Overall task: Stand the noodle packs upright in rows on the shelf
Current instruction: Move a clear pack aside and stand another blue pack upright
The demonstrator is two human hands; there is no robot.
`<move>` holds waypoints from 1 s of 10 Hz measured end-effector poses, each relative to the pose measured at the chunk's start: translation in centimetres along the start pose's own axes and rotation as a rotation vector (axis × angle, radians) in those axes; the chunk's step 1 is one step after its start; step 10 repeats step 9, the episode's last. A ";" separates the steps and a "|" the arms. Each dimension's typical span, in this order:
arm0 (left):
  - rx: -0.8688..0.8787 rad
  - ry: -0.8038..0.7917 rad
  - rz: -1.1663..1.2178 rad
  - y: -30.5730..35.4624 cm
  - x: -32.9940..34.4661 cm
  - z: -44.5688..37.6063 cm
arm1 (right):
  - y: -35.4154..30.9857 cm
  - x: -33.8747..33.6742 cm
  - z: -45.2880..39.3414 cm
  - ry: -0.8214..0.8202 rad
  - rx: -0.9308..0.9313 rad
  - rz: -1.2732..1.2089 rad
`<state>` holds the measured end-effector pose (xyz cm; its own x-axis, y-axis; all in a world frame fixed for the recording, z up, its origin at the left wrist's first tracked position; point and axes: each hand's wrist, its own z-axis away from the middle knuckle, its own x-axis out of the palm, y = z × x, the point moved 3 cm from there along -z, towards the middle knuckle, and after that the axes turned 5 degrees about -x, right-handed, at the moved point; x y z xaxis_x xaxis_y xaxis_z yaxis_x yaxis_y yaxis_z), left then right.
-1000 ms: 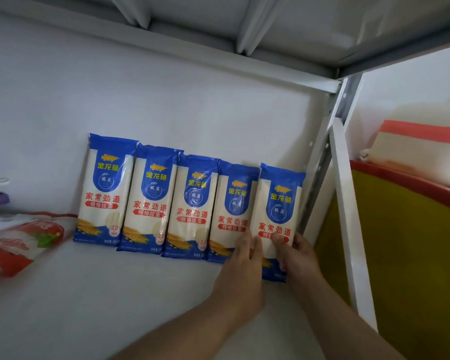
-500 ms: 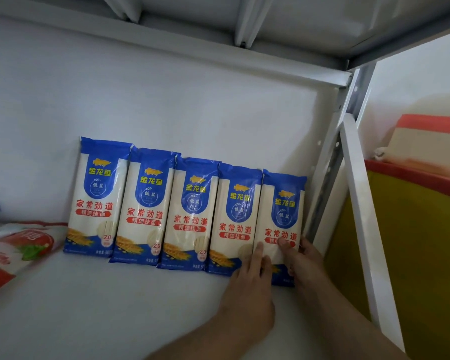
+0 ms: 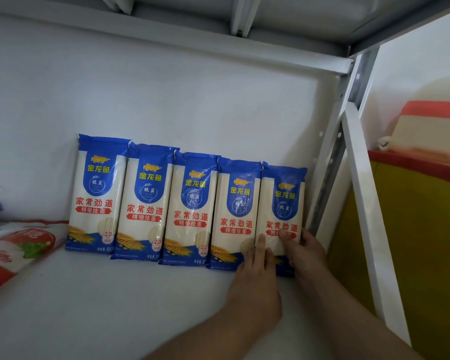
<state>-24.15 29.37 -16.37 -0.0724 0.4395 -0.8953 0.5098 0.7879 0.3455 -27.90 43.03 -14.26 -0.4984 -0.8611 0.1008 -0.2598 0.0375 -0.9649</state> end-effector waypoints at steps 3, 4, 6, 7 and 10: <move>0.015 0.000 -0.011 -0.1 0.3 0.6 | 1.1 -0.3 1.1 0.043 0.043 0.028; 0.007 -0.008 -0.002 -0.1 0.4 0.7 | 1.0 -0.2 1.3 0.041 0.019 0.043; 0.006 0.025 0.041 -0.4 0.0 1.1 | 0.2 -0.2 1.8 0.061 -0.052 0.085; 0.017 0.058 0.039 -0.8 -0.6 1.3 | -0.1 0.0 2.3 0.046 -0.130 0.156; 0.003 0.071 0.056 -1.7 -2.8 2.4 | -1.3 0.9 3.4 0.051 -0.223 0.321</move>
